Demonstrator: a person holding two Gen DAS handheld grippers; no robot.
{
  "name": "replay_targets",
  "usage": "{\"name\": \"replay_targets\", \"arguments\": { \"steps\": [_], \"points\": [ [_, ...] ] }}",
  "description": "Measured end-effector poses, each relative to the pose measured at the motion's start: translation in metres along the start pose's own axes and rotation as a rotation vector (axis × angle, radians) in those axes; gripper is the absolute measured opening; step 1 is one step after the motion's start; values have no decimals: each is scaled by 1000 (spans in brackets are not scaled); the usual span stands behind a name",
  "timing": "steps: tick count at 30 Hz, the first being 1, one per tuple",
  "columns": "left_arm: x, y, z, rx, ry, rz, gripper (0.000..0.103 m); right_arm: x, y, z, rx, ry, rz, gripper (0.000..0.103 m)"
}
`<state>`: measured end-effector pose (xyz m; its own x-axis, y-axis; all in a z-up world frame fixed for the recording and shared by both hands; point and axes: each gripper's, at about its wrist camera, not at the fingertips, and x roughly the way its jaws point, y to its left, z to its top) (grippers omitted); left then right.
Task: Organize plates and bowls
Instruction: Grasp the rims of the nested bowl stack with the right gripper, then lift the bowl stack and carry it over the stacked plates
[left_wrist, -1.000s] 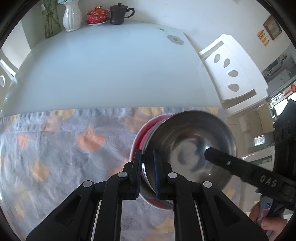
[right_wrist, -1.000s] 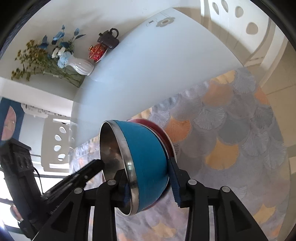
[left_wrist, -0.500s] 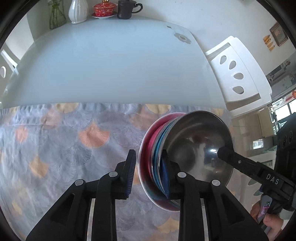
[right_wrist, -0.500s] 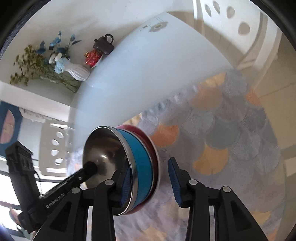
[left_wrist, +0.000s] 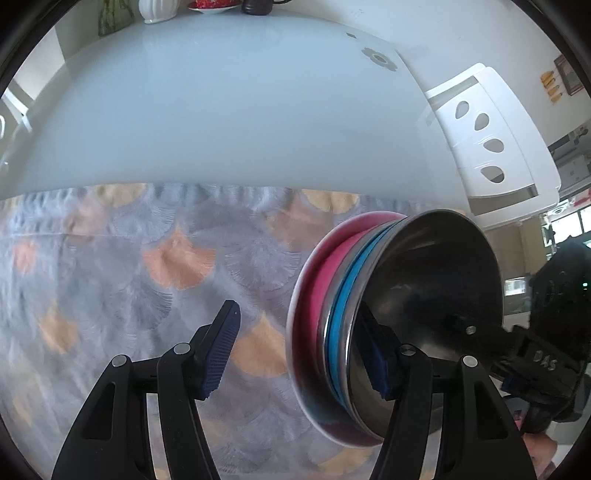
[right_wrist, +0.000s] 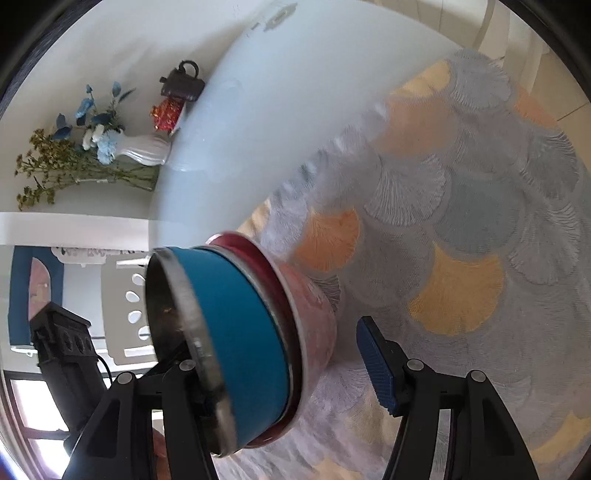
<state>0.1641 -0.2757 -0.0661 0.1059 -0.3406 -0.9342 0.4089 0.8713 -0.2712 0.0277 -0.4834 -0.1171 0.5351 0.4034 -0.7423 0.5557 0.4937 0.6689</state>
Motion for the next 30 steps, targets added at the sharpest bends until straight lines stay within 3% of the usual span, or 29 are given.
{"name": "replay_targets", "arguments": {
  "steps": [4,9,18,21,30],
  "points": [
    [5,-3,0,17,-9,-29,58,9,4,3,-31,18,0,61],
    [6,-11,-1,34,-32,-86,40,16,14,2,-88,18,8,53],
    [1,-14,-5,61,-52,-53,39,10,28,2,-177,5,-49,46],
    [-4,-19,-8,97,-57,-23,38,9,30,-1,-173,21,-42,45],
    [-24,-10,-23,74,-42,9,38,10,39,-22,-121,66,-43,45]
  ]
}}
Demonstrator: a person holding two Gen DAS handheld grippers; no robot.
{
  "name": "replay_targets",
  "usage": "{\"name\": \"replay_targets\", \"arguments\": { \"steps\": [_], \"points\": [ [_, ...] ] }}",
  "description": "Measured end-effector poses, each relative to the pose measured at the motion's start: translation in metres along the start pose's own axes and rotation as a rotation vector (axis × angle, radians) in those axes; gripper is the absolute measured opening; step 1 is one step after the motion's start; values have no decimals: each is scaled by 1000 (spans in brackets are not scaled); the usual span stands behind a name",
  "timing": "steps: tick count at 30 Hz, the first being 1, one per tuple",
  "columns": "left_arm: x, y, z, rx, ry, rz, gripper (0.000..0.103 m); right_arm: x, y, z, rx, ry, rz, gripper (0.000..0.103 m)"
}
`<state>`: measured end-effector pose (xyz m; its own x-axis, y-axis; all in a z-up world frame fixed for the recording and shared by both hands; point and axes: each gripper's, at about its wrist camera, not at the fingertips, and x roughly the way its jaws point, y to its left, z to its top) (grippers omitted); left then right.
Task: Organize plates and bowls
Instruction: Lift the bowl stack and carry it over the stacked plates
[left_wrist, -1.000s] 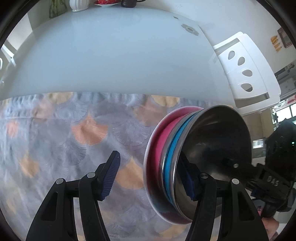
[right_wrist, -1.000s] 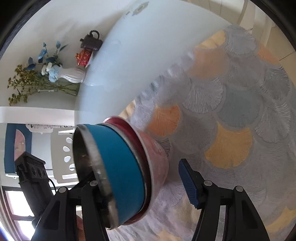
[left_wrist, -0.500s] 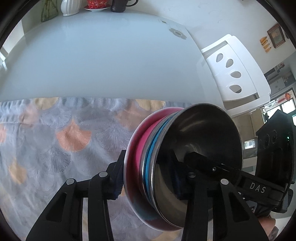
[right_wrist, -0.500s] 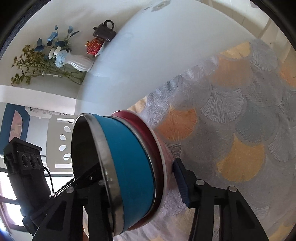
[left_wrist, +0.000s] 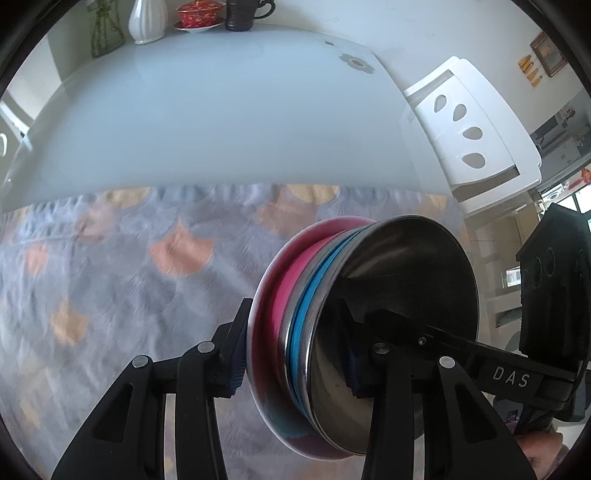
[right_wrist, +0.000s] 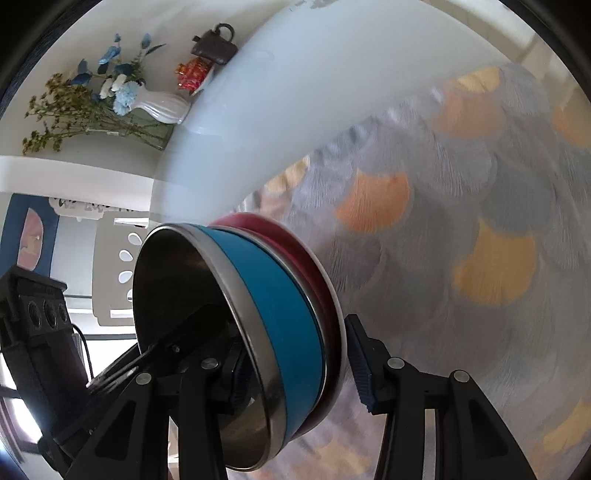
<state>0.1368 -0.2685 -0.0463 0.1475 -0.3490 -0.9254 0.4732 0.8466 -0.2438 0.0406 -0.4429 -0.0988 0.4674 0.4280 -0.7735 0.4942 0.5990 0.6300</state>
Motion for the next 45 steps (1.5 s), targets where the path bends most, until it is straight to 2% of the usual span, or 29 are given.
{"name": "replay_targets", "arguments": {
  "steps": [10,17,25,32,45],
  "points": [
    [-54,9,-25,-45,-23,7,38,-26,36,-29,-12,16,37,43],
    [-90,14,-59,-66,-42,3,38,-50,52,-64,-34,37,58,43],
    [-111,29,-111,-108,-29,-3,38,-58,67,-115,-59,87,24,43],
    [-138,46,-149,-93,-25,16,38,-52,82,-160,-72,126,27,43],
    [-182,107,-224,-102,-2,-4,38,-39,131,-261,-118,207,0,43]
  ]
}}
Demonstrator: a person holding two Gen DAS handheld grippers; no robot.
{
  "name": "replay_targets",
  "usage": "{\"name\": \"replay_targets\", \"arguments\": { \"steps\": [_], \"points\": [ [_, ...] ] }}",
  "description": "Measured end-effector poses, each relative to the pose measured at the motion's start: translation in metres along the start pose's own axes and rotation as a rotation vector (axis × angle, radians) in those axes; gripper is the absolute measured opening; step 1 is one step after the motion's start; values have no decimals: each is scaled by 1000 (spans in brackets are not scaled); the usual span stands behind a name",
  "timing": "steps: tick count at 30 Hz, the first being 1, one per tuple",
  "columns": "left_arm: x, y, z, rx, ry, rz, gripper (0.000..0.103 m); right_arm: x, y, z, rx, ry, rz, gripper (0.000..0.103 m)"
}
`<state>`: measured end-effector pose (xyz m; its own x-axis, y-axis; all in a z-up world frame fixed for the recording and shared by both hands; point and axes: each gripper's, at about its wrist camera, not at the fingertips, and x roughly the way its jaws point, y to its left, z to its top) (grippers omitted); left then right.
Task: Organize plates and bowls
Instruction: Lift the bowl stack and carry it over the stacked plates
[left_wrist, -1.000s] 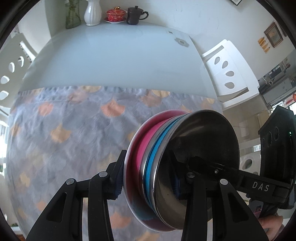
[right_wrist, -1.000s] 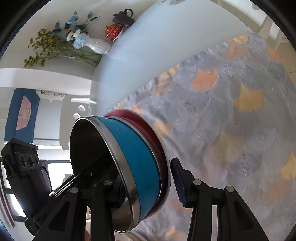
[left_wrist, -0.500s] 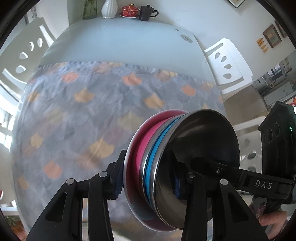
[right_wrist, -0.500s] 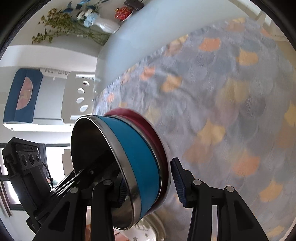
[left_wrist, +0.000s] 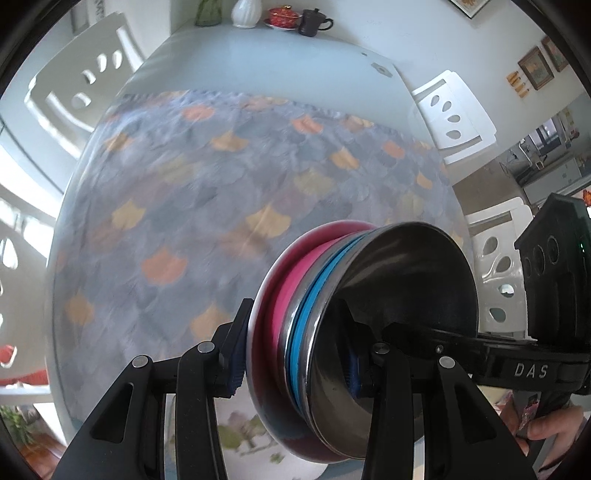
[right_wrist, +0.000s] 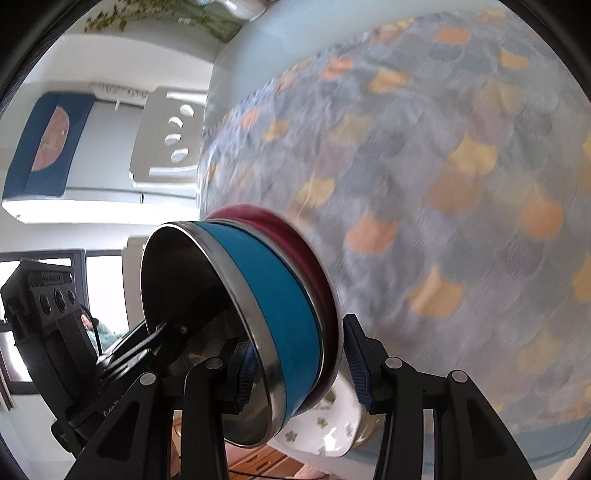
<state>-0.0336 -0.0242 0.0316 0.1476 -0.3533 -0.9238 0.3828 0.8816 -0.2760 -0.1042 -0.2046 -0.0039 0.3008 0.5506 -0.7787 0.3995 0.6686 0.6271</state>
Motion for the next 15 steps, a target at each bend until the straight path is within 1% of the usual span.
{"name": "replay_targets", "arguments": {
  "steps": [3,10,15],
  "points": [
    [-5,19,-14,-29,13,-13,38,13,12,-21,-10,22,-10,43],
    [-8,44,-47,2,39,-1,38,47,24,-57,5,69,-31,43],
    [-1,58,-71,6,67,-33,38,64,22,-81,30,87,-48,43]
  ]
}}
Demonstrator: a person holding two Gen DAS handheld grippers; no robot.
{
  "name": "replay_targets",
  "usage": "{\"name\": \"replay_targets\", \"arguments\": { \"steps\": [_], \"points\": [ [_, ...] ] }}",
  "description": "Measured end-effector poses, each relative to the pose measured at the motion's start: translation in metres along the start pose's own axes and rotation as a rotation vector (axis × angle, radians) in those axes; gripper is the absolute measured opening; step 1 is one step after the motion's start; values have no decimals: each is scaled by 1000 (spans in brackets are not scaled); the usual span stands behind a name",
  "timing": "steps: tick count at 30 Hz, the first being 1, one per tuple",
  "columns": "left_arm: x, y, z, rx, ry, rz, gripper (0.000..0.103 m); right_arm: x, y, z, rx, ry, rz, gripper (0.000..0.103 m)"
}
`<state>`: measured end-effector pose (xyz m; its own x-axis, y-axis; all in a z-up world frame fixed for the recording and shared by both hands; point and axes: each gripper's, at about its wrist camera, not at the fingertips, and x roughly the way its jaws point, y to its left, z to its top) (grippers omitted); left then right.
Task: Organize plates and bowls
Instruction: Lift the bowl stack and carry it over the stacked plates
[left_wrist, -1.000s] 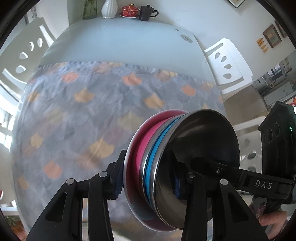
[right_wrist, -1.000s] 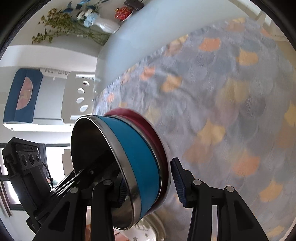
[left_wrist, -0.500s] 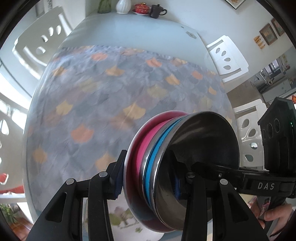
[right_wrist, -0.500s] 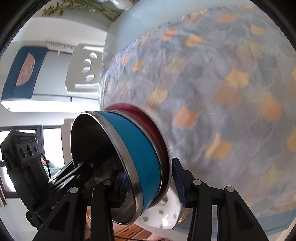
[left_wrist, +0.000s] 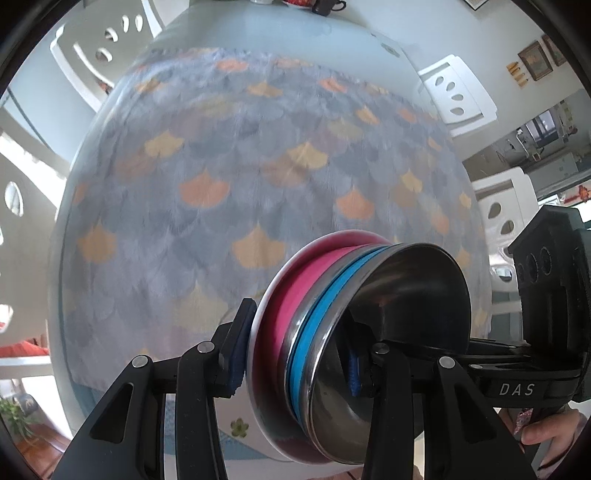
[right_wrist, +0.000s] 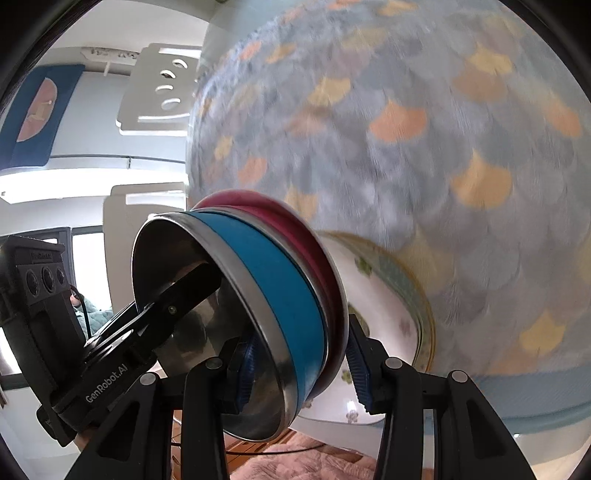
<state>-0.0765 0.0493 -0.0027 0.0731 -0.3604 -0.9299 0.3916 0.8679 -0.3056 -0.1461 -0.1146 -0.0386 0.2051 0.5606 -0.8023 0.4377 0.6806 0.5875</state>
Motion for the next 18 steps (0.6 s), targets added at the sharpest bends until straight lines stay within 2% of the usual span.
{"name": "replay_targets", "arguments": {
  "steps": [6,13,18],
  "points": [
    [16,9,-22,29,37,-35,38,16,-8,-21,41,0,-42,43],
    [28,10,-35,71,71,-42,38,24,-10,-34,61,-28,-94,43],
    [34,18,-43,61,92,-65,38,27,-11,-41,76,-47,-107,43]
  ]
}}
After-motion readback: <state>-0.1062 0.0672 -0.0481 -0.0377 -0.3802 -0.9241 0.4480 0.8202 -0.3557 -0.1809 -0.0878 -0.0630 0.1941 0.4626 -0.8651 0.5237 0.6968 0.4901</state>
